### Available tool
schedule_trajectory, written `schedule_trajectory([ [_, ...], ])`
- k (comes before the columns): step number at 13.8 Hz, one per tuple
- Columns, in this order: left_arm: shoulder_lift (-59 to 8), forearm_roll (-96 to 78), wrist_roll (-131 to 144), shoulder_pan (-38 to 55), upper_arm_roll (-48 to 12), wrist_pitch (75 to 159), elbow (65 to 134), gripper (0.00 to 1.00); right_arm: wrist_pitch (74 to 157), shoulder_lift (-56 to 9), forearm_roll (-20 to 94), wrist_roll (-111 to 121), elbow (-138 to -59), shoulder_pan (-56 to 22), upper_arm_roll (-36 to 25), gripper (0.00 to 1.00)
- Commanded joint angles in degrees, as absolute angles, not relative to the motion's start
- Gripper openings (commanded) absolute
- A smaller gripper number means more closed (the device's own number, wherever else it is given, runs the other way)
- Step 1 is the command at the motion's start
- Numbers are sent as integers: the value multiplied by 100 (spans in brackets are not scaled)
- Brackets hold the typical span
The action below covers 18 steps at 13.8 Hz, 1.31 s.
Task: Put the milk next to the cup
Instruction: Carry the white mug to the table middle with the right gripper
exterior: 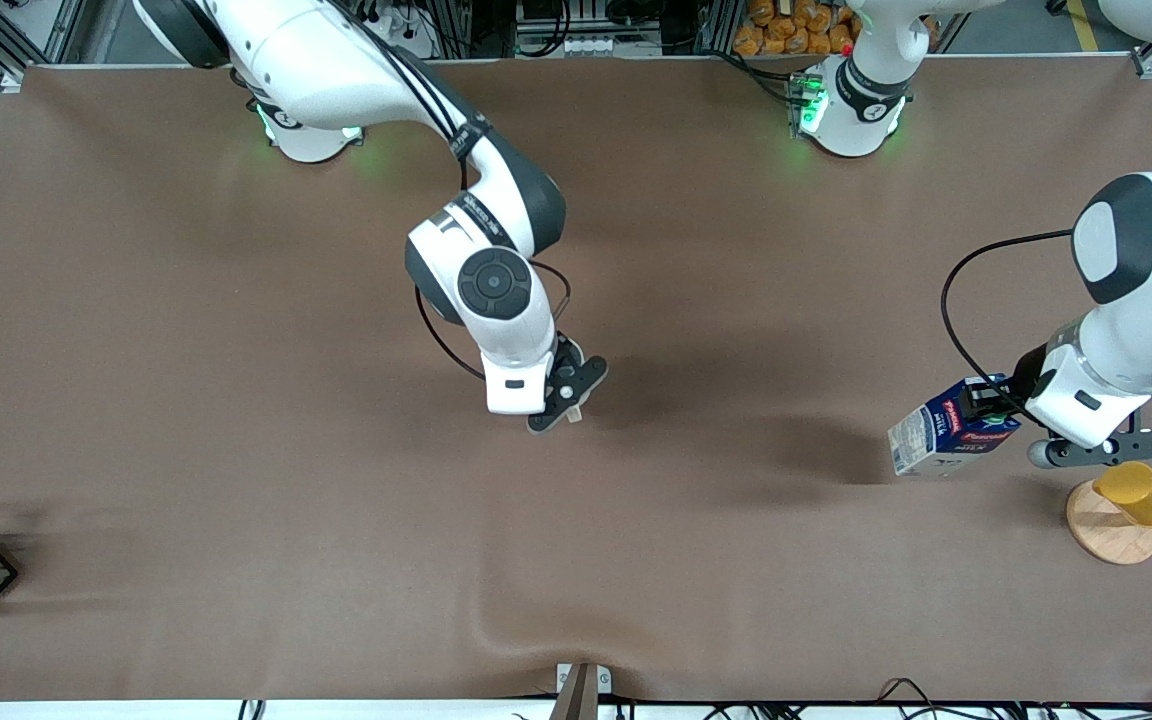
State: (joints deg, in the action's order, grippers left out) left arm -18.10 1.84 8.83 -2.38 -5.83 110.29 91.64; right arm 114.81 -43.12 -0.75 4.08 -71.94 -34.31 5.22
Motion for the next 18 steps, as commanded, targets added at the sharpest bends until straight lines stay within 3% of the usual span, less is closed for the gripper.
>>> schedule_trajectory([
  [1,-1749,290,905,-237,-615,10925,9088,37,11540,-4552,-132,-244,-7084,-3577,510,0],
  [10,-1714,290,932,-229,-712,10881,9062,37,11496,-4720,-79,-1775,-7189,-4042,527,1],
  [11,-1714,281,1010,-211,-721,10872,9062,37,11505,-4728,-105,-1767,-7189,-4052,527,26],
  [12,-1714,299,1167,-185,-764,10846,9070,37,11514,-4729,-114,-1732,-7189,-4043,527,70],
  [13,-1705,299,1230,-176,-782,10802,9062,37,11514,-4729,-114,-1775,-7198,-4052,527,100],
  [18,-1644,299,1614,-158,-1080,10617,9018,37,11348,-4466,-27,-1714,-7181,-4000,527,100],
])
